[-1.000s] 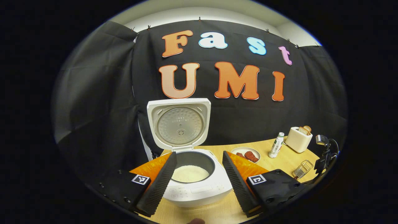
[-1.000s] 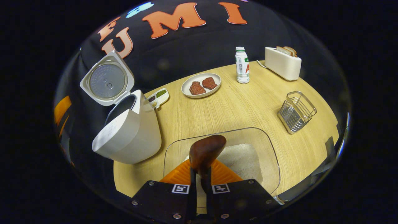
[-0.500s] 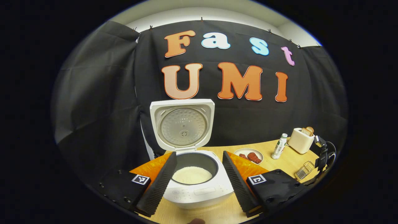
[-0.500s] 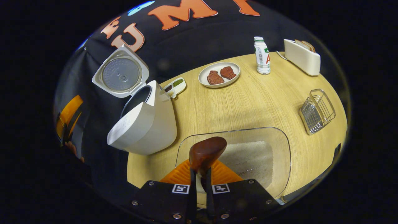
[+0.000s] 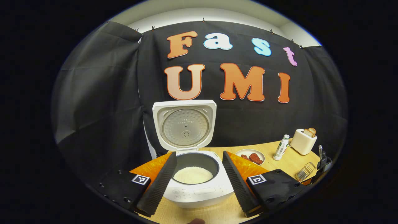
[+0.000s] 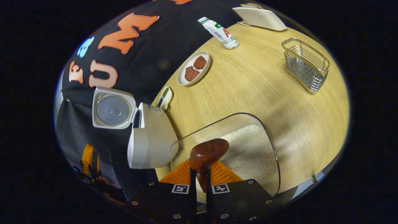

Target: Close the left gripper, press the button to open the rice cooker; take a wooden spoon from the chopstick holder with the right hand, scoop a spoonful of rice and pour it into the rice cooker, then put the wooden spoon back into the chopstick holder.

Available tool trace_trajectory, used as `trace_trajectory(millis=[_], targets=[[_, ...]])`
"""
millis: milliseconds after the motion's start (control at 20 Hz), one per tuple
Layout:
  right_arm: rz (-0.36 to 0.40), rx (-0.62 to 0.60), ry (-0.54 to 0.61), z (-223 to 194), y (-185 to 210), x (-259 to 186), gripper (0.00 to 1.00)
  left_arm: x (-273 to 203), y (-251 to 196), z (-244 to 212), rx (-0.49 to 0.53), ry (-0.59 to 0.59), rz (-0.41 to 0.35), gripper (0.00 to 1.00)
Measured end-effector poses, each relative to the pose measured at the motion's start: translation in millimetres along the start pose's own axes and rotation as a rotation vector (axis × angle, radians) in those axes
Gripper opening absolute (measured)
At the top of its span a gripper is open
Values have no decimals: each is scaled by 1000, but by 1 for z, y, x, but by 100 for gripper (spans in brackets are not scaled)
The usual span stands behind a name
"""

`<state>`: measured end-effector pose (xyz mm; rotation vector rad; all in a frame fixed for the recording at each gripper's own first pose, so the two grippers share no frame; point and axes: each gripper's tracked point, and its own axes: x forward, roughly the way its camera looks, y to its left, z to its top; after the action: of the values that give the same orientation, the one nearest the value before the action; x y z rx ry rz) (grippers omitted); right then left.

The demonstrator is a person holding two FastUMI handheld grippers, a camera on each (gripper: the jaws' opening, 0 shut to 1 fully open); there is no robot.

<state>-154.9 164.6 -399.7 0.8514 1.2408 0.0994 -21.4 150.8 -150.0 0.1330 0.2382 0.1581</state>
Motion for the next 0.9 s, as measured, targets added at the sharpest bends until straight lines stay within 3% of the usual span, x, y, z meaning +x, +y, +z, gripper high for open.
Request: trace_trajectory(millis=[400, 450, 500, 700, 900], targets=[[169, 214, -27, 26, -11, -23, 12, -2, -12, 7, -10, -21, 12, 99], [183, 236, -29, 29, -11, -25, 8, -2, -13, 8, -13, -22, 16, 99], [202, 260, -29, 31, -11, -29, 12, -2, -13, 8, -17, -25, 19, 100], [308, 366, -43, 46, 12, -42, 12, -4, -9, 10, -16, -32, 39, 99], [380, 379, -45, 56, 47, -50, 12, -4, 1, 9, -18, -33, 60, 99]])
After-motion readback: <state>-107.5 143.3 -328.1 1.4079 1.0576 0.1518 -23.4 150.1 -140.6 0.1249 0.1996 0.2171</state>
